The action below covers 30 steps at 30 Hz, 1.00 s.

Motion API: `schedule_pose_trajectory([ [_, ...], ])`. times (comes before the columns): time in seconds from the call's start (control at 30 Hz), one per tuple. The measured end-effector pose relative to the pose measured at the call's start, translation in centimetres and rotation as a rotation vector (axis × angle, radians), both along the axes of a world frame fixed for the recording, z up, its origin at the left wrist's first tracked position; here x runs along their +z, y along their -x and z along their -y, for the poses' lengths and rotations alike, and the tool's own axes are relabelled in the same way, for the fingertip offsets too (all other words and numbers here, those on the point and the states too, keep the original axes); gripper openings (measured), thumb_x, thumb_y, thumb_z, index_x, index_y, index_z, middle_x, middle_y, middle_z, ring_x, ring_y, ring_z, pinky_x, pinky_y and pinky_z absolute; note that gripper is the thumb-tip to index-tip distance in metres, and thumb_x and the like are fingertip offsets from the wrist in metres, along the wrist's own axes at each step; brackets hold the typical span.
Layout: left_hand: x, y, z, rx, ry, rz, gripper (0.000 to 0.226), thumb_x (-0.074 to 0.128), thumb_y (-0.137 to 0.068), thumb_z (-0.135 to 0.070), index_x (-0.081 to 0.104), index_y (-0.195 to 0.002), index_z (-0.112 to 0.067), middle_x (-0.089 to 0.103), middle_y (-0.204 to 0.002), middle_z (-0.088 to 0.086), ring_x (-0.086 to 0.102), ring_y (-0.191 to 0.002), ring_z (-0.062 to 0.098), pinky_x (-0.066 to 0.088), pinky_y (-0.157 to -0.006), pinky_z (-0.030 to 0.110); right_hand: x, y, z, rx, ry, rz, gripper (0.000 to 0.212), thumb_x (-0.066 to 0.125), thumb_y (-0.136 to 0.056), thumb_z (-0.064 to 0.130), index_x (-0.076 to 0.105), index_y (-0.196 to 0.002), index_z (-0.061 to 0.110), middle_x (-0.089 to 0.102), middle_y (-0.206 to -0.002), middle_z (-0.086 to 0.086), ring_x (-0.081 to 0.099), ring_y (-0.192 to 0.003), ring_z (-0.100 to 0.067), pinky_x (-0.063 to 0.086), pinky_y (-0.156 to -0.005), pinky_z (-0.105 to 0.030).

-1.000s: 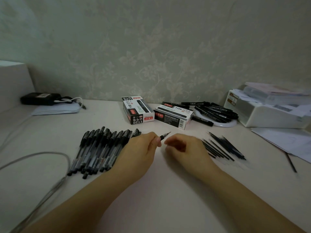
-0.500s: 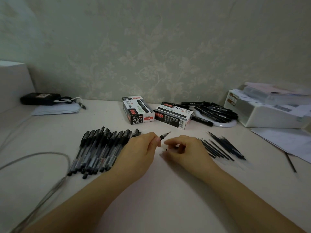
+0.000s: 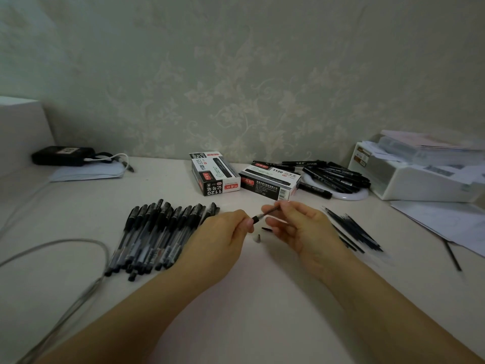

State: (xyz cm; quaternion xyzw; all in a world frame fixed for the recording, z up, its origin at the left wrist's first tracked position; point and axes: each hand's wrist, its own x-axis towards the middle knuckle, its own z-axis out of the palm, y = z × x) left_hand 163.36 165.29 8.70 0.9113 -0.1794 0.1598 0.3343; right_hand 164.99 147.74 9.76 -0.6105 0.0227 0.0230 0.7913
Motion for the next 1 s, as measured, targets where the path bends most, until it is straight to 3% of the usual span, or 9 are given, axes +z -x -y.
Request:
schedule_pose_trajectory([
  [0.13,0.0,0.1,0.1,-0.005,-0.033,-0.037,0.034,0.033,-0.099,-0.041,0.063,-0.096,-0.025,0.065,-0.081,-0.002,0.058,-0.071,0.015,0.05,-0.07,0.045,0.1,-0.2,0.4,-0.151,-0.129,0.009,0.018,0.049,-0.103,0.018,0.063,-0.099,0.007,0.077,-0.092,-0.009,0.073,-0.071,-0.012,0.056,-0.058,-0.019],
  [0.3,0.1,0.0,0.0,0.032,-0.003,0.005,0.034,0.035,-0.098,-0.039,0.064,-0.092,-0.023,0.063,-0.075,-0.002,0.056,-0.067,0.014,0.049,-0.067,0.045,0.2,-0.4,0.2,-0.014,-0.341,-0.034,0.011,0.06,-0.092,-0.001,0.067,-0.1,0.0,0.076,-0.094,-0.015,0.073,-0.075,-0.012,0.057,-0.062,-0.018],
  [0.47,0.0,-0.4,-0.4,0.086,0.006,0.04,0.03,0.038,-0.1,-0.034,0.065,-0.092,-0.024,0.056,-0.066,-0.008,0.048,-0.057,0.007,0.043,-0.055,0.031,0.8,-1.0,1.5,-0.313,-0.25,0.131,0.013,0.054,-0.1,0.021,0.064,-0.103,0.014,0.076,-0.086,0.0,0.067,-0.071,-0.007,0.054,-0.061,-0.022],
  [0.53,-0.1,-0.7,-0.7,0.122,0.005,0.043,0.029,0.038,-0.101,-0.032,0.064,-0.092,-0.024,0.051,-0.062,-0.012,0.045,-0.054,0.004,0.035,-0.051,0.023,0.7,-1.2,2.5,-0.433,-0.019,0.203,0.014,0.054,-0.1,0.029,0.067,-0.096,0.025,0.074,-0.081,0.009,0.063,-0.068,0.002,0.047,-0.064,-0.022],
  [0.63,-0.2,-1.0,-1.0,0.163,0.023,0.041,0.028,0.039,-0.101,-0.031,0.064,-0.093,-0.023,0.045,-0.059,-0.012,0.04,-0.051,0.003,0.026,-0.049,0.021,0.0,-1.3,2.8,-0.385,0.476,0.357,0.018,0.057,-0.099,0.028,0.073,-0.091,0.033,0.067,-0.072,0.018,0.057,-0.064,0.007,0.044,-0.06,-0.01],
  [0.77,-0.3,-1.0,-1.0,0.172,0.021,0.047,0.028,0.039,-0.101,-0.032,0.064,-0.092,-0.025,0.045,-0.06,-0.014,0.041,-0.051,0.002,0.025,-0.049,0.02,-1.8,-1.8,2.5,-0.228,1.139,0.407,0.025,0.05,-0.1,0.01,0.073,-0.111,0.013,0.059,-0.092,-0.004,0.051,-0.079,-0.012,0.035,-0.065,-0.017],
  [0.83,-0.3,-1.0,-1.0,0.174,0.023,0.051,0.028,0.039,-0.101,-0.032,0.064,-0.092,-0.024,0.044,-0.059,-0.014,0.04,-0.052,0.002,0.024,-0.049,0.019,-2.1,-1.8,2.5,-0.194,1.274,0.388,0.024,0.048,-0.096,-0.001,0.072,-0.096,0.002,0.051,-0.092,-0.012,0.045,-0.078,-0.017,0.037,-0.069,-0.025],
  [0.9,-0.4,-1.1,-1.1,0.176,0.028,0.053,0.028,0.039,-0.101,-0.031,0.065,-0.092,-0.022,0.041,-0.056,-0.015,0.04,-0.05,0.001,0.023,-0.049,0.017,-2.1,-1.7,2.6,-0.209,1.343,0.387,0.023,0.051,-0.091,-0.002,0.07,-0.081,0.005,0.052,-0.084,-0.012,0.049,-0.077,-0.023,0.042,-0.072,-0.035],
  [1.0,-0.3,-1.1,-1.1,0.178,0.041,0.056,0.028,0.041,-0.101,-0.029,0.065,-0.091,-0.021,0.038,-0.054,-0.016,0.043,-0.05,-0.003,0.028,-0.049,0.015,-1.9,-1.5,2.8,-0.251,1.396,0.379,0.022,0.058,-0.094,0.011,0.074,-0.107,0.019,0.064,-0.098,-0.006,0.058,-0.093,-0.022,0.048,-0.084,-0.037],
])
